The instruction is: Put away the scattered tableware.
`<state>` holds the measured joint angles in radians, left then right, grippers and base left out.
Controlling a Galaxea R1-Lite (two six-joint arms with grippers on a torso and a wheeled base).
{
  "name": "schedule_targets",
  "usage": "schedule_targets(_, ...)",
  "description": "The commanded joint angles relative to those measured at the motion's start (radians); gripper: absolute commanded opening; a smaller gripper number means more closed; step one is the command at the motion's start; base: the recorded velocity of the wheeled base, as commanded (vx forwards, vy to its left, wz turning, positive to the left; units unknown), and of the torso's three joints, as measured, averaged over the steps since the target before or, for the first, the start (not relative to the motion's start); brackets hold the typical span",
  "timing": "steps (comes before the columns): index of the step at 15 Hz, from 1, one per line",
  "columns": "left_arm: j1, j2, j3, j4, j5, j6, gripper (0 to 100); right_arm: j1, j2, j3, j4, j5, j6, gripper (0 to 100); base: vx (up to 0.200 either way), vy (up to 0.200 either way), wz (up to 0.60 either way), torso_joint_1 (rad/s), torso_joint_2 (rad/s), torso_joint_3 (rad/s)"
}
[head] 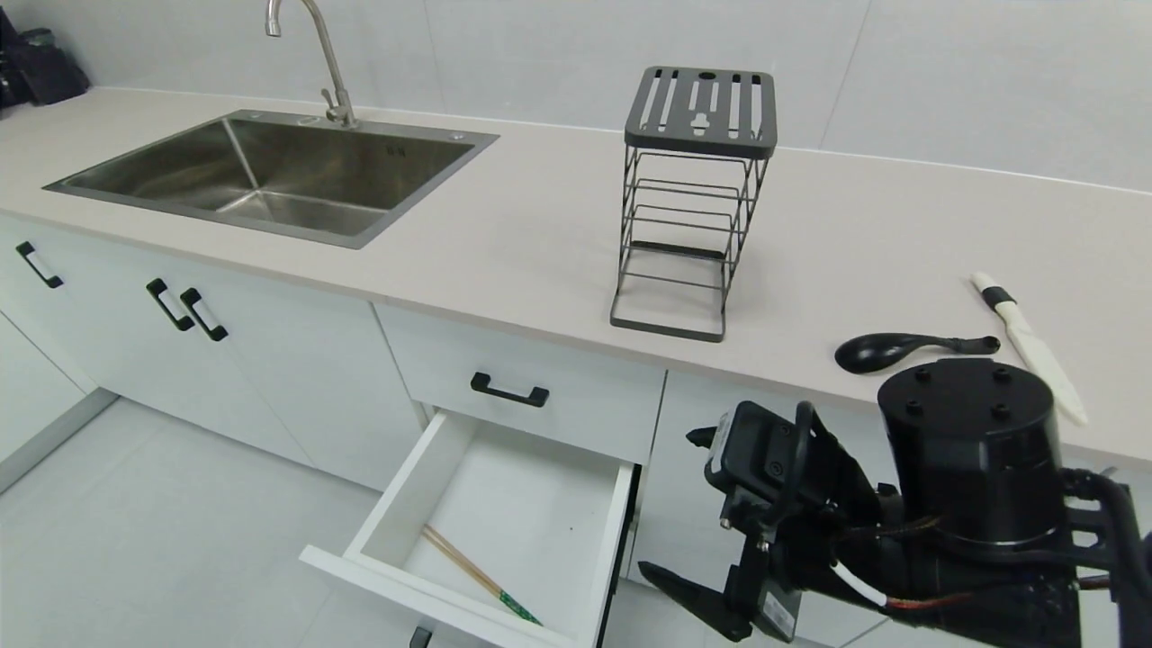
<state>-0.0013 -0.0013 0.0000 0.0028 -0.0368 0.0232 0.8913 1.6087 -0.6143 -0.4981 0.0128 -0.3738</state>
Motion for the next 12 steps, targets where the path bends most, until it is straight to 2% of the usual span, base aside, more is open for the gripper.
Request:
schedule_targets(1,0.000,0.001,0.000,0.000,0.000,0.000,100,0.003,0.011,-0.004,0.000,0.004,0.000,100,0.000,0.000,0.00,0.339,-0.49,-0.251)
schedule_targets(7,0.000,0.001,0.000,0.000,0.000,0.000,100,0.003,0.031,-0.015,0.000,0.007,0.000,100,0.000,0.000,0.00,0.285,-0.53,-0.250)
schedule_targets(12,0.000,0.001,0.000,-0.001,0.000,0.000,100,0.003,0.063,-0.075,0.006,0.009,0.000,100,0.000,0.000,0.00,0.287,-0.56,-0.271)
